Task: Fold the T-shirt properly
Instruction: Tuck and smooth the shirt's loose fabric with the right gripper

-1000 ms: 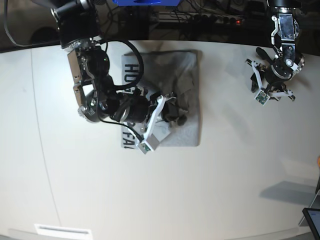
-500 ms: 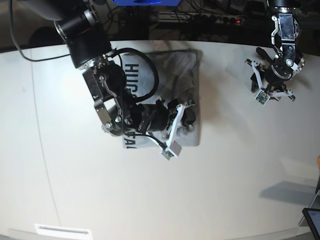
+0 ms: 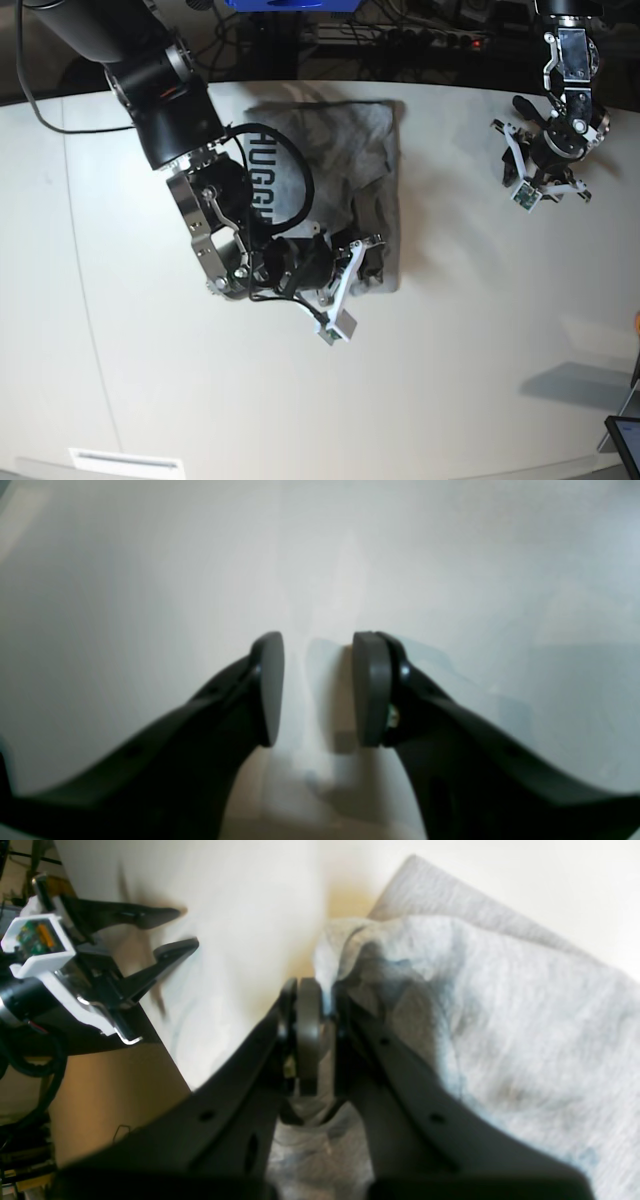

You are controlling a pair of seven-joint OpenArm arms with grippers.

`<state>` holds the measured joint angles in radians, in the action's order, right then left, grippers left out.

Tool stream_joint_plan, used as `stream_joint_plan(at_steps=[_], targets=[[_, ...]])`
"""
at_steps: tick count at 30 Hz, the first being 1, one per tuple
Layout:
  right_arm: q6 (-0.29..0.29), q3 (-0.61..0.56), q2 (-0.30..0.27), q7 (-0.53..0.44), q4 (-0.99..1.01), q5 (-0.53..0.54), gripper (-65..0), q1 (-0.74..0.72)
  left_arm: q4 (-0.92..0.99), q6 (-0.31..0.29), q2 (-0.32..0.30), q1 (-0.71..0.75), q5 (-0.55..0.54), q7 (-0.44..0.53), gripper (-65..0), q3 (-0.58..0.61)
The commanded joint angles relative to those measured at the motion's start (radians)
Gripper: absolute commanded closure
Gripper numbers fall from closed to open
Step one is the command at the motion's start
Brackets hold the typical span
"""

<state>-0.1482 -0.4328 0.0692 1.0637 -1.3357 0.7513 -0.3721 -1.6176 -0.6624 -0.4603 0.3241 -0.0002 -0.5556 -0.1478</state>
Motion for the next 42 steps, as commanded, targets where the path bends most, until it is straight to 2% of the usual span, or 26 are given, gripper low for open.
stream_joint_plan(at_steps=[1,9,15,27,29,34,35,39,42], targets=[[-0.009,0.001,0.011,-0.033,-0.011,0.015,0.0,-0.038,0.027,-0.036,0.001,0.022,0.047,-0.093,-23.2,0.014],[-0.011,-0.004,0.03,-0.044,0.043,0.017,0.0,-0.069,0.027,-0.036,0.001,0.022,0.047,-0.093,-23.2,0.009],[-0.011,-0.128,0.028,-0.112,0.046,0.018,0.0,-0.095,0.027,-0.036,0.001,0.02,0.047,-0.093,-23.2,0.009],[-0.011,-0.223,0.03,-0.175,0.143,0.018,-0.1,-0.16,0.07,-0.036,-0.001,0.013,0.049,-0.093,-23.2,0.015],[-0.011,-0.223,0.03,-0.178,0.144,0.018,-4.5,-0.166,0.07,-0.036,-0.001,0.013,0.049,-0.093,-23.2,0.015],[-0.011,-0.223,0.03,-0.19,0.134,0.018,-20.9,-0.179,0.07,-0.036,-0.001,0.011,0.049,-0.093,-23.2,0.015],[-0.02,-0.223,0.03,-0.19,0.134,0.018,-22.3,-0.183,0.07,-0.036,-0.001,0.011,0.049,-0.093,-23.2,0.015],[-0.138,-0.225,0.027,-0.182,0.103,0.018,-22.9,-0.209,0.07,-0.036,-0.001,0.011,0.049,-0.093,-23.2,0.015],[-0.136,-0.22,-0.004,-0.182,0.038,0.012,-22.9,-0.219,0.07,-0.036,-0.001,0.011,0.049,-0.093,-23.2,0.017]])
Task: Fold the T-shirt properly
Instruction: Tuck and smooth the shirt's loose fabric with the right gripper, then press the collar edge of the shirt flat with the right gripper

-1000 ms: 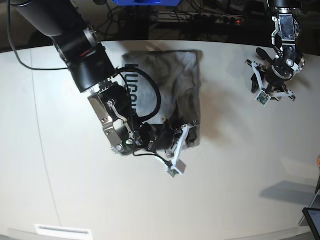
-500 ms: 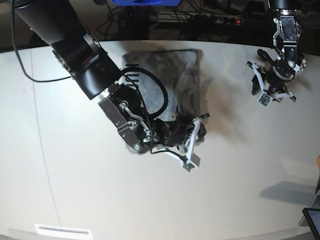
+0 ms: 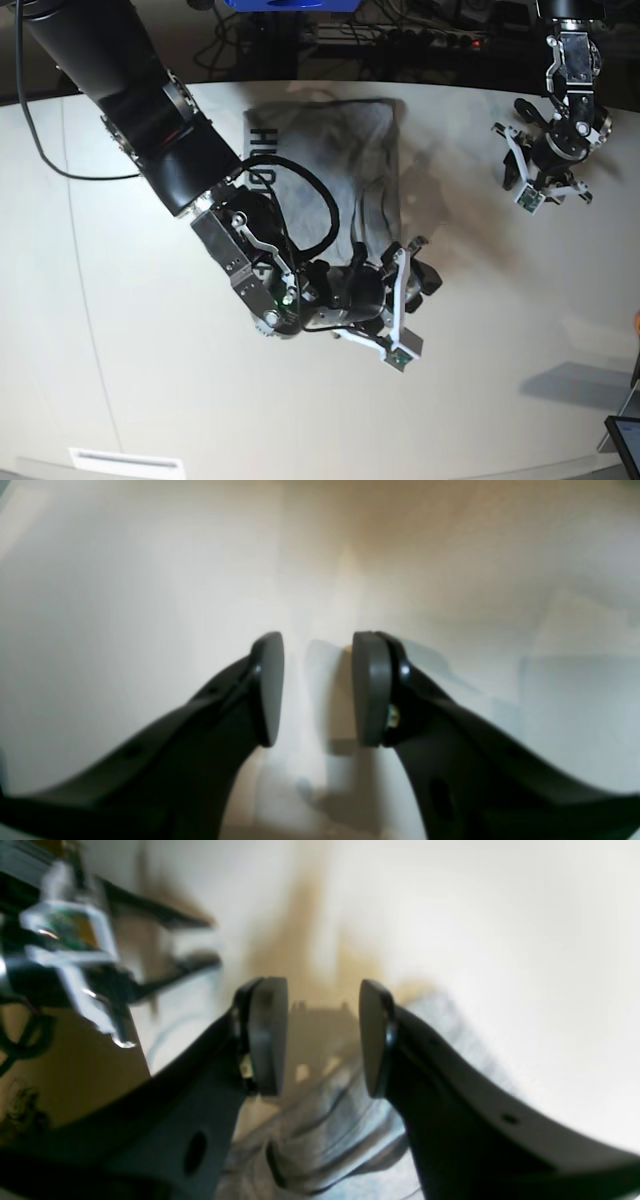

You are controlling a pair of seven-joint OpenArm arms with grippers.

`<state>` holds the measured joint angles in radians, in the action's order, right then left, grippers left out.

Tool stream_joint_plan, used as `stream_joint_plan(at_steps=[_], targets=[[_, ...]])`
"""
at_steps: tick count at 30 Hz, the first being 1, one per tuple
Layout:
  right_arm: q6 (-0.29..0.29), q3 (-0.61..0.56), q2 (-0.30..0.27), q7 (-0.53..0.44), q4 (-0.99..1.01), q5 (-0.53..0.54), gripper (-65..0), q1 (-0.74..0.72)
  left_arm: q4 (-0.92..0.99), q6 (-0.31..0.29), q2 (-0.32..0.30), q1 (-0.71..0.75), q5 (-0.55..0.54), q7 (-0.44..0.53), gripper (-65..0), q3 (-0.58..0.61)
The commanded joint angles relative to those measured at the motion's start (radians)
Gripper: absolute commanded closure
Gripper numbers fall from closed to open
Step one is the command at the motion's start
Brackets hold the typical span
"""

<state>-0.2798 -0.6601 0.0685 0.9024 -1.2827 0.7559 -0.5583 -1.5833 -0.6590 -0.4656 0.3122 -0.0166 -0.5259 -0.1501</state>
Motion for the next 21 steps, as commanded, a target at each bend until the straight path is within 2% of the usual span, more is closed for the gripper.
stream_joint_plan(at_steps=[1,2,6,9,12,14,16,17,18,19,20,21], targets=[[0.0,0.007,-0.031,-0.021,-0.028,0.007,-22.9,-0.035,0.034,-0.039,0.005,0.023,0.065,-0.122,-23.2,0.019],[0.026,0.009,-0.052,-0.019,-0.039,0.011,-22.9,-0.03,0.033,-0.039,0.005,0.023,0.065,-0.122,-23.2,0.019],[0.244,0.006,-0.106,0.037,-0.124,0.009,-22.8,0.053,0.034,-0.039,0.006,0.023,0.065,-0.119,-23.2,0.019],[0.347,0.009,-0.161,0.044,-0.278,0.009,-22.8,0.16,0.021,-0.039,0.006,0.023,0.054,-0.119,-23.2,0.017],[0.397,0.012,-0.215,0.04,-0.415,0.012,-22.8,0.246,-0.01,-0.039,0.008,0.021,0.054,-0.118,-23.2,0.017],[0.425,0.012,-0.23,0.04,-0.475,0.014,-22.3,0.307,-0.022,-0.039,0.008,0.021,0.063,-0.118,-23.2,0.01],[0.429,0.012,-0.232,0.042,-0.503,0.009,-17.8,0.355,-0.016,-0.039,-0.003,0.021,0.063,-0.118,-22.8,0.007],[0.429,0.012,-0.232,0.042,-0.506,0.009,-13.6,0.373,-0.016,-0.039,-0.008,0.021,0.063,-0.119,-22.7,-0.004],[0.429,0.01,-0.232,0.042,-0.503,0.009,-8.6,0.387,-0.016,-0.039,-0.011,0.023,0.063,-0.121,-21.0,-0.03],[0.429,0.01,-0.23,0.042,-0.498,0.009,-3.3,0.401,-0.015,-0.039,-0.008,0.023,0.063,-0.121,-16.5,-0.062],[0.429,0.01,-0.229,0.042,-0.498,0.009,0.0,0.419,-0.015,-0.039,-0.005,0.023,0.063,-0.121,-10.6,-0.09],[0.429,0.01,-0.229,0.04,-0.498,0.009,0.0,0.439,-0.013,-0.039,-0.005,0.023,0.063,-0.121,-4.0,-0.124]])
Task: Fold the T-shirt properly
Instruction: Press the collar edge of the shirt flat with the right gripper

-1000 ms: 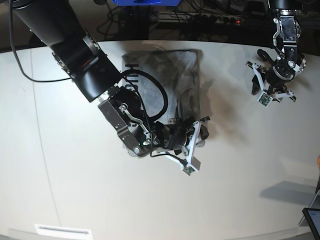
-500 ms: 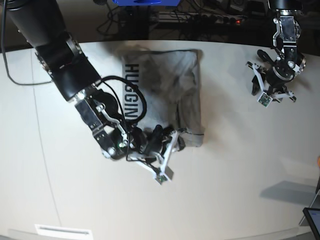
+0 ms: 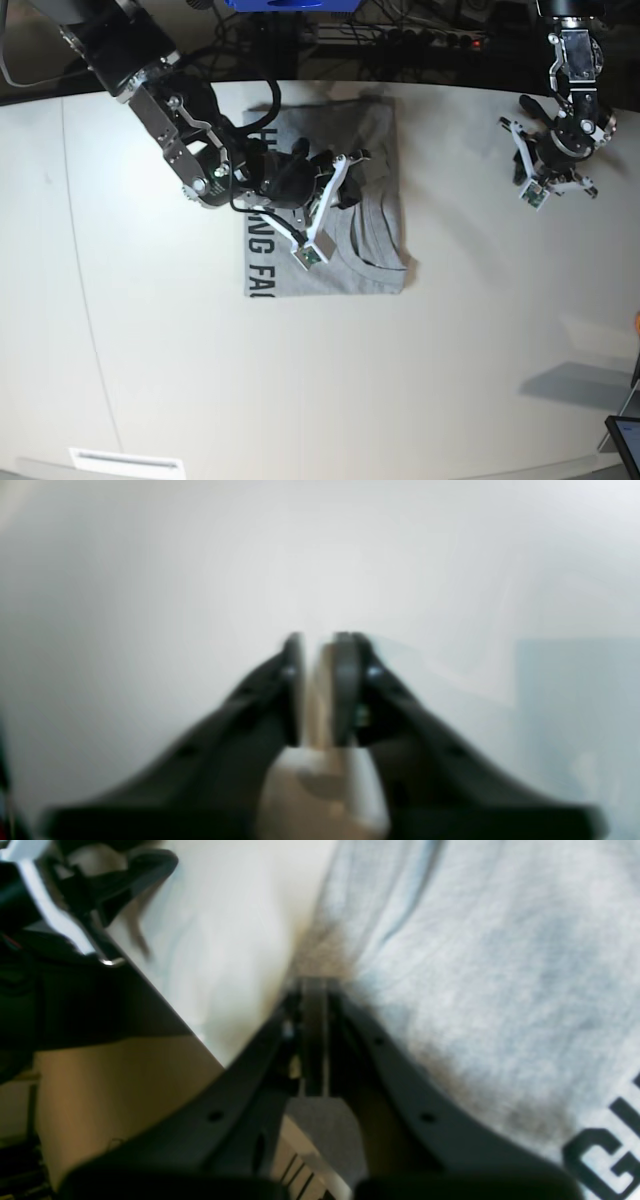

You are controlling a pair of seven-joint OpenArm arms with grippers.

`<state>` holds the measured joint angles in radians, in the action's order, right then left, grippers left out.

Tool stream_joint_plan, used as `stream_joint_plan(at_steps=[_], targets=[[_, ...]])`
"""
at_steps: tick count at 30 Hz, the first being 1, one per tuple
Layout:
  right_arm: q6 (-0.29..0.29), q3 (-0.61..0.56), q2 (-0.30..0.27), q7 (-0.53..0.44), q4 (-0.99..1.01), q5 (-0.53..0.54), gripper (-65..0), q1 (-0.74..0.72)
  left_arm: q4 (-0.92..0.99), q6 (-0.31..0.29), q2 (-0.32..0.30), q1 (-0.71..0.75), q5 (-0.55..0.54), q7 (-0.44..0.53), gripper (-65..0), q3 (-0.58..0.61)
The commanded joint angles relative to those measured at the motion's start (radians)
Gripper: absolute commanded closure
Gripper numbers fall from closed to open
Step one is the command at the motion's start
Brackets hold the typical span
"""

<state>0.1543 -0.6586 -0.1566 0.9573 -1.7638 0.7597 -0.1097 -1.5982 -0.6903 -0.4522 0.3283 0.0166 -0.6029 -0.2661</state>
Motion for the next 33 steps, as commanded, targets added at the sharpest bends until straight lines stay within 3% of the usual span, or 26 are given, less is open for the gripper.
stream_joint_plan(at_steps=[1,8,24,33], targets=[[-0.005,0.009,-0.001,-0.014,-0.018,0.004,0.0,0.005,0.006,-0.008,-0.018,0.007,0.03,-0.044,-0.3,-0.035],[-0.005,0.003,-0.001,-0.065,-0.015,0.004,0.0,0.067,0.014,-0.008,-0.018,0.005,0.03,-0.042,0.0,-0.147],[-0.005,-0.01,0.015,-0.103,0.049,0.002,0.0,0.124,0.014,-0.008,0.005,0.005,0.03,-0.041,0.0,-0.14],[-0.003,-0.134,-0.01,-0.102,0.051,0.002,0.0,0.098,0.029,-0.008,0.005,-0.03,0.032,-0.041,-0.2,-0.137]])
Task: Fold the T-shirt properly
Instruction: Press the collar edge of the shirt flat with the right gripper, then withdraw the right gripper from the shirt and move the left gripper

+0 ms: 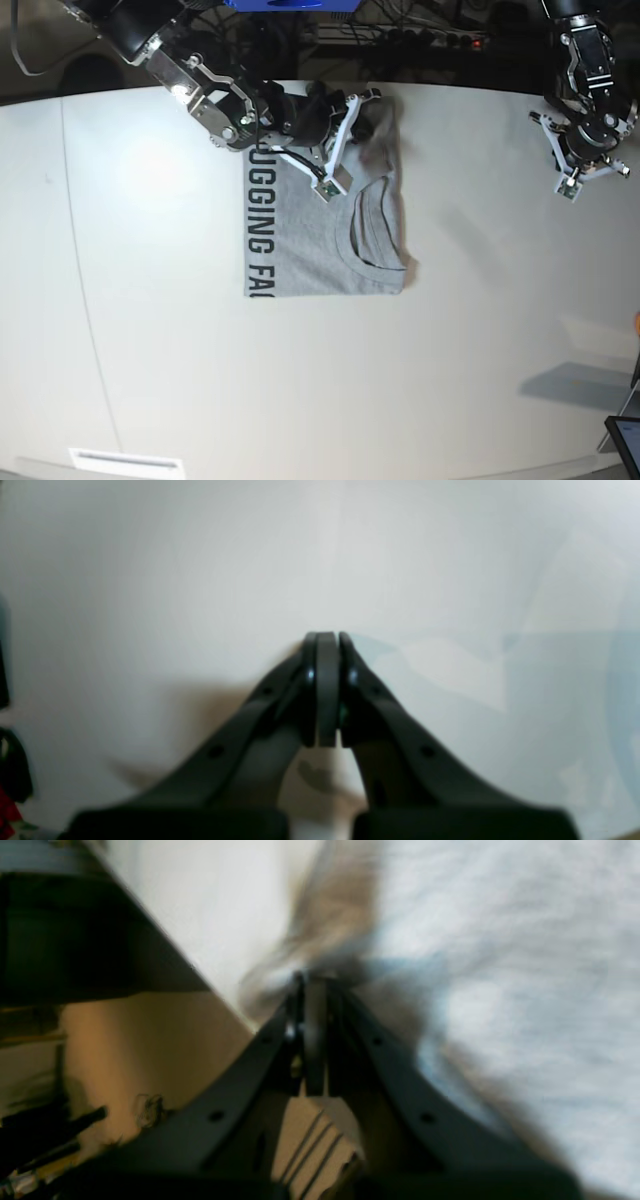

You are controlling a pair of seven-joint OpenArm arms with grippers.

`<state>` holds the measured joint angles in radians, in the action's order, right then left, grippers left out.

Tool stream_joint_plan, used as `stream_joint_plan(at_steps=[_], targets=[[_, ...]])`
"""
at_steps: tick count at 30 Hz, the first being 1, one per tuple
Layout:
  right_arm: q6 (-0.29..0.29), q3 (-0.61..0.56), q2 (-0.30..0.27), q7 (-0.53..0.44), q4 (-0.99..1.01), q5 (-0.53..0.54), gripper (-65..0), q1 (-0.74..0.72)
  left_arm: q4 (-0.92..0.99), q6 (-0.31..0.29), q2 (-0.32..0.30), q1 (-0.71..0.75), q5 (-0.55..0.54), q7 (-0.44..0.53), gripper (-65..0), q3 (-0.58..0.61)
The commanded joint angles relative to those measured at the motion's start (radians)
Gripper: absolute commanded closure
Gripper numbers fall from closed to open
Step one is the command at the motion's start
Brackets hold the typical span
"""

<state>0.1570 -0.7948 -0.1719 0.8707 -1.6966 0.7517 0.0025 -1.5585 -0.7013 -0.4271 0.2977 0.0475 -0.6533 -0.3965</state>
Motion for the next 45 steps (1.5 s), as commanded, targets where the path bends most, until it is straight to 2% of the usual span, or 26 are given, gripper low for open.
stream_joint_plan(at_steps=[1,8,10,13,17,20,26,29,39,41,45], targets=[[-0.006,0.004,0.005,-0.015,-0.016,0.01,0.0,-0.014,-0.009,0.003,-0.02,0.001,0.001,0.01,-0.2,-0.006],[-0.006,0.002,0.008,0.048,-0.003,0.01,0.0,-0.051,-0.016,0.003,-0.016,-0.015,-0.011,0.008,-0.2,-0.003],[-0.006,0.005,0.004,0.058,-0.044,0.012,0.0,-0.068,-0.038,0.003,-0.009,-0.01,-0.011,0.01,-0.2,0.038],[-0.004,0.019,0.002,0.143,-0.104,0.012,0.0,-0.106,-0.104,0.003,-0.002,0.008,-0.011,0.005,0.0,0.074],[-0.004,0.124,0.008,0.252,-0.168,0.012,0.0,-0.143,-0.216,0.003,0.023,0.061,0.001,0.003,0.0,0.072],[-0.004,0.214,0.008,0.304,-0.178,0.012,0.0,-0.192,-0.296,0.003,0.007,0.13,0.001,0.003,0.0,0.075],[-0.004,0.254,-0.028,0.298,-0.133,0.012,0.0,-0.313,-0.414,0.003,-0.014,0.249,-0.01,0.003,0.0,0.081],[-0.004,0.252,-0.035,0.246,-0.075,0.012,0.0,-0.355,-0.443,0.003,-0.013,0.294,-0.01,0.01,0.0,0.092],[-0.007,0.249,-0.038,0.114,0.14,0.009,0.0,-0.476,-0.449,0.003,-0.019,0.361,-0.01,0.01,0.0,0.268],[-0.009,0.249,-0.041,0.098,0.189,-0.022,0.0,-0.502,-0.451,0.003,-0.029,0.361,-0.001,0.01,0.0,0.325],[-0.012,0.248,-0.019,0.094,0.281,-0.163,0.0,-0.523,-0.451,0.003,-0.046,0.36,-0.008,0.007,0.0,0.411]])
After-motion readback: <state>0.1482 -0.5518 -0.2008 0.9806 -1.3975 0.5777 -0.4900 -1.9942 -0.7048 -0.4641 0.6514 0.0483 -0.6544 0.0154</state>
